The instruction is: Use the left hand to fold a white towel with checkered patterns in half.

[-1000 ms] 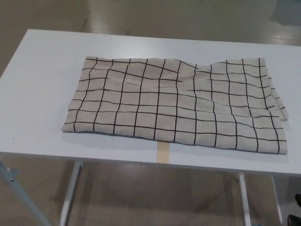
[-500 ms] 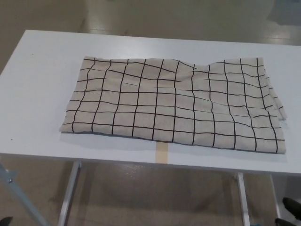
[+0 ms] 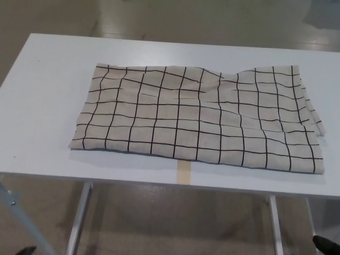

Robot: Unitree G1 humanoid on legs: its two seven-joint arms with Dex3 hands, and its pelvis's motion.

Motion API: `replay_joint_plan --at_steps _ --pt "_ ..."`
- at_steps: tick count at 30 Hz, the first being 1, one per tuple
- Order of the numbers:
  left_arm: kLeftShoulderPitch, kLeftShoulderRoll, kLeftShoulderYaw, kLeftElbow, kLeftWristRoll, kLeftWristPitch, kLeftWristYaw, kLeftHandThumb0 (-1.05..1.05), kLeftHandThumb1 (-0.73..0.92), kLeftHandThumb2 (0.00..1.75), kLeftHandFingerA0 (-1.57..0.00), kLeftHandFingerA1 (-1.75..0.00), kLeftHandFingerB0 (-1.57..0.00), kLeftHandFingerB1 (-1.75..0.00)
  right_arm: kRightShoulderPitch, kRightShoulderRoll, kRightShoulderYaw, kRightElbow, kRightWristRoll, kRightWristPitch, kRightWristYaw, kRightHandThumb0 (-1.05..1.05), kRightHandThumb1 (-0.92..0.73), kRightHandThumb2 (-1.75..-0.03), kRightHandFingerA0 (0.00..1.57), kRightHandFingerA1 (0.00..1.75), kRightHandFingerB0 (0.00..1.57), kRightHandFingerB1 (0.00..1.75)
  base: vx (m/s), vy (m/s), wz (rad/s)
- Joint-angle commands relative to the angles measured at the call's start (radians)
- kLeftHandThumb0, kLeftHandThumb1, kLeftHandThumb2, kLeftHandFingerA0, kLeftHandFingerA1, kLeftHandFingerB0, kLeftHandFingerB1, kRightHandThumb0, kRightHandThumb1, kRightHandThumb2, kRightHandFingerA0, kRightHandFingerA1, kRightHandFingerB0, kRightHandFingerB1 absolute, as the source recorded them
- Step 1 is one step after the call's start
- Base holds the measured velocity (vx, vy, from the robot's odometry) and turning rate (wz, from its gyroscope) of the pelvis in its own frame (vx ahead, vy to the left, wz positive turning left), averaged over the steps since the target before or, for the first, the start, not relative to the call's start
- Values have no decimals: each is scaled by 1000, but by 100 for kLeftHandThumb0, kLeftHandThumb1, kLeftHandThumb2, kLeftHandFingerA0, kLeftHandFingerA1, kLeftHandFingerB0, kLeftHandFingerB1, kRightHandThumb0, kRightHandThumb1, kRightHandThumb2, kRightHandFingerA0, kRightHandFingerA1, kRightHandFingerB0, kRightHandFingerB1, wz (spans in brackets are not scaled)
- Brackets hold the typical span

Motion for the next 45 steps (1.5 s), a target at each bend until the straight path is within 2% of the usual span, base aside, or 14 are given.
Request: replay_joint_plan --at_steps 1,6,13,19,24,25,26,35,45 --pt "-37 2 -7 -111 98 -85 72 -61 39 72 0 -9 0 -5 -2 -3 4 15 -11 -12 -12 -46 -72 -61 43 57 45 51 0 0 0" --pt "-120 42 -26 -120 174 -115 84 -55 36 69 0 -12 0 -6 0 -7 5 17 -13 -5 -14 -45 -72 -61 45 57 45 51 0 0 0" --pt "-276 105 -96 -125 272 -65 89 -51 34 67 0 -7 -2 -6 -1 0 4 25 9 -9 1 -45 -72 -61 45 57 45 50 0 0 0" --pt "-420 157 -190 9 400 -73 127 -52 35 70 0 -11 -4 -16 6 3 5 35 12 -15 7 -44 -72 -61 45 57 45 50 0 0 0" --pt "-553 201 -301 171 496 -33 138 -54 36 74 0 -15 -2 -21 8 -5 7 46 -3 -19 -1 -43 -72 -61 45 57 45 50 0 0 0" --pt "-570 204 -315 188 507 -23 142 -56 45 55 0 -19 -1 -23 6 -5 7 47 -5 -20 -2 -43 -72 -61 45 57 45 50 0 0 0" --pt "-600 208 -338 219 525 -8 151 -54 36 75 0 -16 0 -23 2 -6 8 49 -6 -19 -3 -43 -72 -61 45 57 45 50 0 0 0" --pt "-796 187 -494 420 631 72 246 -58 37 75 0 -12 0 -22 3 -7 9 37 2 -18 4 -43 -72 -62 46 57 46 50 0 0 0" --pt "-912 162 -618 532 700 129 323 -57 37 75 0 -11 0 -20 5 -5 11 28 8 -12 8 -43 -73 -61 45 58 47 52 0 0 0"
